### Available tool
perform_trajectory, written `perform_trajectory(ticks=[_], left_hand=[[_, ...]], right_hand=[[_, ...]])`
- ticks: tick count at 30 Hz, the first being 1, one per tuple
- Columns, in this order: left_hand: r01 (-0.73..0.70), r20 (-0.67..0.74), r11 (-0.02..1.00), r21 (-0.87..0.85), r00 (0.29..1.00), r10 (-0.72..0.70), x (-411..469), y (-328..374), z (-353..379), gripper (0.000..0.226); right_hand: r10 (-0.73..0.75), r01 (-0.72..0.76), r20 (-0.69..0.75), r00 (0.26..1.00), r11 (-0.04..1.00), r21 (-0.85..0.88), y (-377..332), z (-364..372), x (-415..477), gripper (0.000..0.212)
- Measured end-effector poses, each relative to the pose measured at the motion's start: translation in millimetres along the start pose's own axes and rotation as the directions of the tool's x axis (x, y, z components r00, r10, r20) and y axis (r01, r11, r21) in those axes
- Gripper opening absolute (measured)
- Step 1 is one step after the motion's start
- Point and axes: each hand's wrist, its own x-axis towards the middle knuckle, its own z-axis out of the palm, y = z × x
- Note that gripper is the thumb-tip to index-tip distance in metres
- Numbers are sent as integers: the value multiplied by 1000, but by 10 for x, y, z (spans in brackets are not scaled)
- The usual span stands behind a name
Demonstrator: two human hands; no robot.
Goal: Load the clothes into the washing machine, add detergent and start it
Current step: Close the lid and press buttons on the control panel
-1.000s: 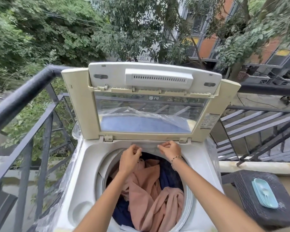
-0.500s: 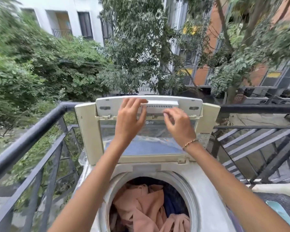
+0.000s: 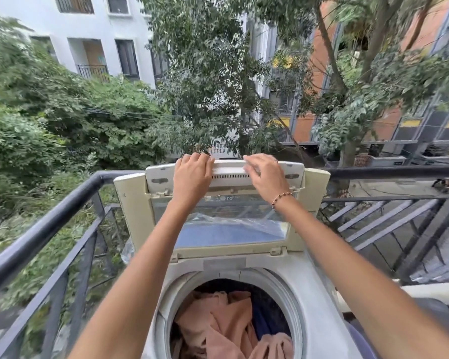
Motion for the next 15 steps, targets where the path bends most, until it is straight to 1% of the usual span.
perform_trajectory(ticks=[2,4,8,10,12,14,15], left_hand=[[-28,-3,999,31,1000,28,-63,-4,-30,39],[-51,27,998,44,998,50,-131,-15,-74,37],[-58,47,998,9,997,57,-309,15,-228,38],[-54,48,999,-3,997,54,-435,59,-336,38],[-47,45,999,22,998,46,-571,101,-458,35],[-25,114,999,36,993,21,-732,151,-574,36],[-13,164,999,35,986,7,-825,178,-624,38]], right_hand=[[6,-7,40,999,1000,18,-16,-96,-24,32],[18,-21,89,996,999,33,-37,-183,-48,30],[50,-74,191,980,990,118,-37,-385,-143,23],[15,-33,273,962,998,60,-37,-464,-244,23],[-44,68,346,937,996,-58,-54,-513,-366,29],[-84,155,399,913,976,-151,-78,-561,-519,34],[-96,183,426,900,969,-168,-85,-583,-608,36]])
